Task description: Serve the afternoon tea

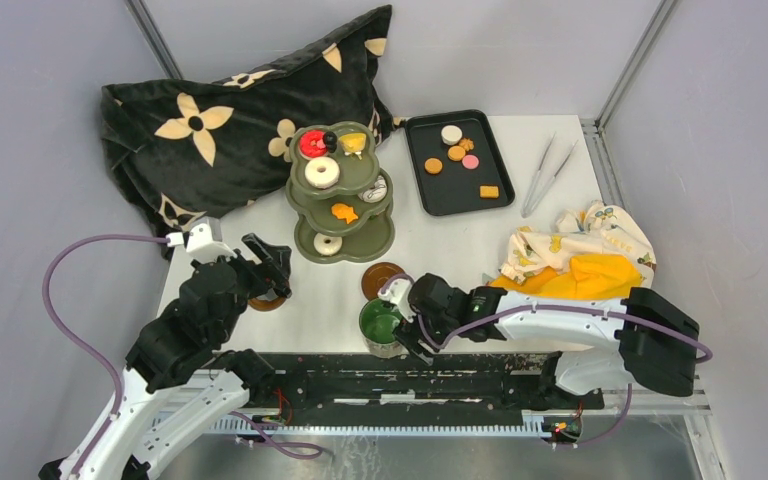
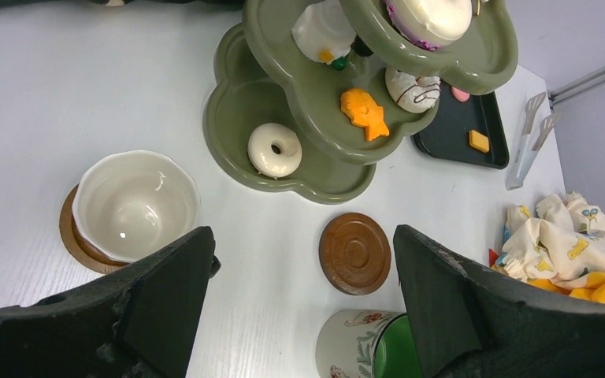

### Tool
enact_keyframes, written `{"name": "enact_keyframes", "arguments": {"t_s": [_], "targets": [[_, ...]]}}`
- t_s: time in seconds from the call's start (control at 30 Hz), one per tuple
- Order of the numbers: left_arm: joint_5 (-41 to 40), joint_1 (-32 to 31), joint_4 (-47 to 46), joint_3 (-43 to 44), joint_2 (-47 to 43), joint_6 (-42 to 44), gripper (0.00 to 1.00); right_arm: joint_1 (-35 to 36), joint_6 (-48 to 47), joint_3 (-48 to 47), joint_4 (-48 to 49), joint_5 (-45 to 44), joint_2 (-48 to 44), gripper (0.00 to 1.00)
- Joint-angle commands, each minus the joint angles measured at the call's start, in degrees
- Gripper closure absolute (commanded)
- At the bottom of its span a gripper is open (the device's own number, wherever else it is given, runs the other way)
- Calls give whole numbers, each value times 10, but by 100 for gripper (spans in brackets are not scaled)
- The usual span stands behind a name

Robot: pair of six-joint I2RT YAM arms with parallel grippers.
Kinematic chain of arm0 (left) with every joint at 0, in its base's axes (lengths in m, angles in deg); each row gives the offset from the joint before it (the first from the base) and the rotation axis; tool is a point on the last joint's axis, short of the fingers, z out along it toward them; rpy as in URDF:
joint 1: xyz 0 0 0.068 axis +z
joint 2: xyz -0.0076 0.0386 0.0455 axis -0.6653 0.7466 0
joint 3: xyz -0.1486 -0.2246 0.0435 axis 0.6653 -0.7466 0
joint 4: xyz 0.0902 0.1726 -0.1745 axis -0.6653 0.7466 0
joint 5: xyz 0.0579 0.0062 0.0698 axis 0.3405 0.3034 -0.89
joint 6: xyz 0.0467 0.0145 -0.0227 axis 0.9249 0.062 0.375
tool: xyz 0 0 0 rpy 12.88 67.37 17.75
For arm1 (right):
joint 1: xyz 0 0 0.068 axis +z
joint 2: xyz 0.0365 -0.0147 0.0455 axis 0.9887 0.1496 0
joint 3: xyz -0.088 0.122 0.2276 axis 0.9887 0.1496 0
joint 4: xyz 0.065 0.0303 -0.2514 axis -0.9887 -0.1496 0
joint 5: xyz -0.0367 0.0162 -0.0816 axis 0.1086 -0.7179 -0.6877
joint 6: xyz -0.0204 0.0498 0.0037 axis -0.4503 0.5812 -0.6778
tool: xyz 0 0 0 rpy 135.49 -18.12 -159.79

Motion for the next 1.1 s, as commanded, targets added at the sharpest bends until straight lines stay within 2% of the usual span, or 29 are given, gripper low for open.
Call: {"name": "enact_keyframes", "arguments": {"t_s": [0.0,0.17,0.2,0.33,0.4,0.47,0.6,0.73,0.9,1.07], "targets": [[14,-1,-12,9,4,5,9,17,-7,-14,46,-48,-20,35],[14,-1,-3,10,1,0,9,19,-4,8,50,-87,-51,90],[14,-1,-3,10,1,-1,9,20,-7,5,37,-92,-63,97],[18,-1,11,29,5,-1,9,22,-1,-8,-4,-104,-126,99],[18,-1,17,32,3,-2,9,22,15,-24,-25,-144,-151,99],[11,-1,17,26,-3,-10,9,22,40,-58,-58,-221,-156,99],[14,-1,-20,-14,-20,-27,9,22,96,-129,-79,-349,-121,99],[24,-1,-40,-35,-3,-30,10,21,159,-214,-99,-401,-38,99],[12,0,-49,-28,9,-14,10,21,183,-227,-42,-387,21,99],[-3,-1,-41,-18,-1,-7,10,19,204,-233,-37,-379,65,99]]}}
